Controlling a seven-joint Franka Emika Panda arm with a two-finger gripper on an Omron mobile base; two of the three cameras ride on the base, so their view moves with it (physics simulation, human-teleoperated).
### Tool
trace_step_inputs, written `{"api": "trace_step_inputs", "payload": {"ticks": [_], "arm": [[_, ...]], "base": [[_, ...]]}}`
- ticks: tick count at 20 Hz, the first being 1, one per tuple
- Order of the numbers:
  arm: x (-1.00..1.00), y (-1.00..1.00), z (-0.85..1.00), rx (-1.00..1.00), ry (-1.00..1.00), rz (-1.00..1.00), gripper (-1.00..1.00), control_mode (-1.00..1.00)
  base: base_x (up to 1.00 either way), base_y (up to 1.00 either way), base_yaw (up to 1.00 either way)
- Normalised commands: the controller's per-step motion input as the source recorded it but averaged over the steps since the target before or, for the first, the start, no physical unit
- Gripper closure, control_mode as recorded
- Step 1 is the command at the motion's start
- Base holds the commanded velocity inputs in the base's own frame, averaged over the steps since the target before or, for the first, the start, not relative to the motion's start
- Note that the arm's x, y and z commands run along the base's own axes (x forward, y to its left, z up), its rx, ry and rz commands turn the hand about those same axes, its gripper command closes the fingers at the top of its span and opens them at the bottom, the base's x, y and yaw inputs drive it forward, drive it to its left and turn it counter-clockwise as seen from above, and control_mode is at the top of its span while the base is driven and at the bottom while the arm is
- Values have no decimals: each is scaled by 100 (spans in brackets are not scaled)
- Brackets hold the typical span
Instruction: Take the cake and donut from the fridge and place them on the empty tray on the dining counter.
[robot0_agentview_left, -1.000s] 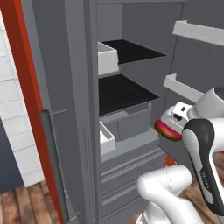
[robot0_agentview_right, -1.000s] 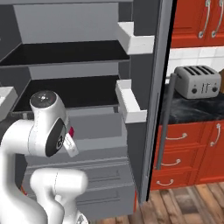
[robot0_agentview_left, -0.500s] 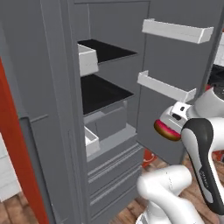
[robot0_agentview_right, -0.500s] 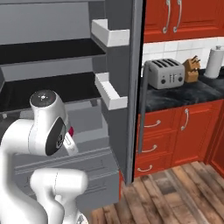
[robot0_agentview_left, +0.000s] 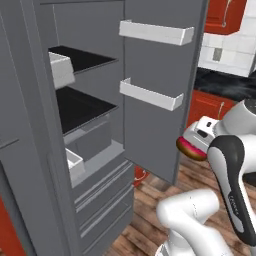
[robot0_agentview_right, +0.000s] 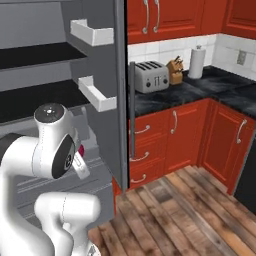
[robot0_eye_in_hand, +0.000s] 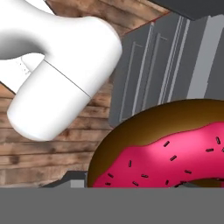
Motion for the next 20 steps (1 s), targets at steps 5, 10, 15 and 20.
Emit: {"api": "trace_step_inputs", "payload": {"ticks": [5, 10, 15, 20], "arm": [[0, 0, 0, 0, 0, 0, 100, 100], [0, 0, 0, 0, 0, 0, 100, 100], [0, 0, 0, 0, 0, 0, 100, 100], [0, 0, 0, 0, 0, 0, 100, 100]], "base": [[-4, -37, -26], [0, -44, -28], [0, -48, -27], [6, -42, -27]]}}
